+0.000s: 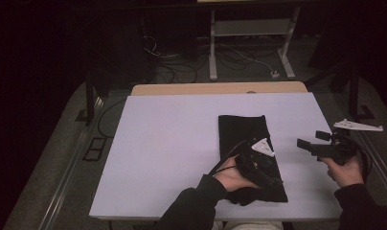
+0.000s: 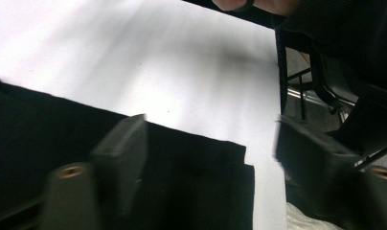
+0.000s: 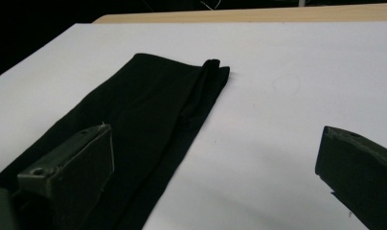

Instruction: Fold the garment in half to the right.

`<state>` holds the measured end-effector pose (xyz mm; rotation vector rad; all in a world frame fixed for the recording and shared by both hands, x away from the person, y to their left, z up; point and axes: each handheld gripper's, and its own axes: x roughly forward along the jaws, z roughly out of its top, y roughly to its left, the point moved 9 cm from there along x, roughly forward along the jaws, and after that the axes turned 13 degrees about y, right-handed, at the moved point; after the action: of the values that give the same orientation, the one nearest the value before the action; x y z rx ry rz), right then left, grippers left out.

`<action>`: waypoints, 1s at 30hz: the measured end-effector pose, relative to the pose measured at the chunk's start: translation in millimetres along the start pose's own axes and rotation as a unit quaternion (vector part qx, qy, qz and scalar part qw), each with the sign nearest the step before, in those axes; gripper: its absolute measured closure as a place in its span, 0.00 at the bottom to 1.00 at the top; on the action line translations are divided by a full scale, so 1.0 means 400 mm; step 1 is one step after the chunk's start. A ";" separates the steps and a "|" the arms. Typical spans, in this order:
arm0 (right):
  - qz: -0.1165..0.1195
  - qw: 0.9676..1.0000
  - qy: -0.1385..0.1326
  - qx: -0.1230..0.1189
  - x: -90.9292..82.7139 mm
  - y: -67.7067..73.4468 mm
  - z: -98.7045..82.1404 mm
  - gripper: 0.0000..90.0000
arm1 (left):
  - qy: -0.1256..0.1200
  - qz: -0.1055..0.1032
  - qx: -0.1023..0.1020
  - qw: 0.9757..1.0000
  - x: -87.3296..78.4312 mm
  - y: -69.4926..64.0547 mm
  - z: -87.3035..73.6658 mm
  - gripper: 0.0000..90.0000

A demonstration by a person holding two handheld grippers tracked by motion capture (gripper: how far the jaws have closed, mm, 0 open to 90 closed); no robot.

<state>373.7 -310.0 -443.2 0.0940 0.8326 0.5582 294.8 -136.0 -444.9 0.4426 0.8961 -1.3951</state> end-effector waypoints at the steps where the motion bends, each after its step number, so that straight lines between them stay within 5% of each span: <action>1: 0.001 1.000 0.001 -0.001 -0.001 0.001 -0.001 0.00 | -0.002 -0.001 -0.002 1.000 -0.004 0.002 -0.001 0.21; 6: 0.001 1.000 -0.005 -0.005 -0.010 0.004 -0.003 0.00 | -0.006 0.009 -0.010 1.000 -0.020 0.019 -0.005 0.00; 30: 0.002 1.000 0.012 -0.018 -0.028 0.019 -0.056 0.00 | -0.029 0.052 -0.033 0.998 -0.107 0.089 -0.077 0.00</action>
<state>348.2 -312.0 -448.7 0.0572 0.8448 0.5789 323.2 -79.3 -439.4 0.3920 0.8584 -1.2726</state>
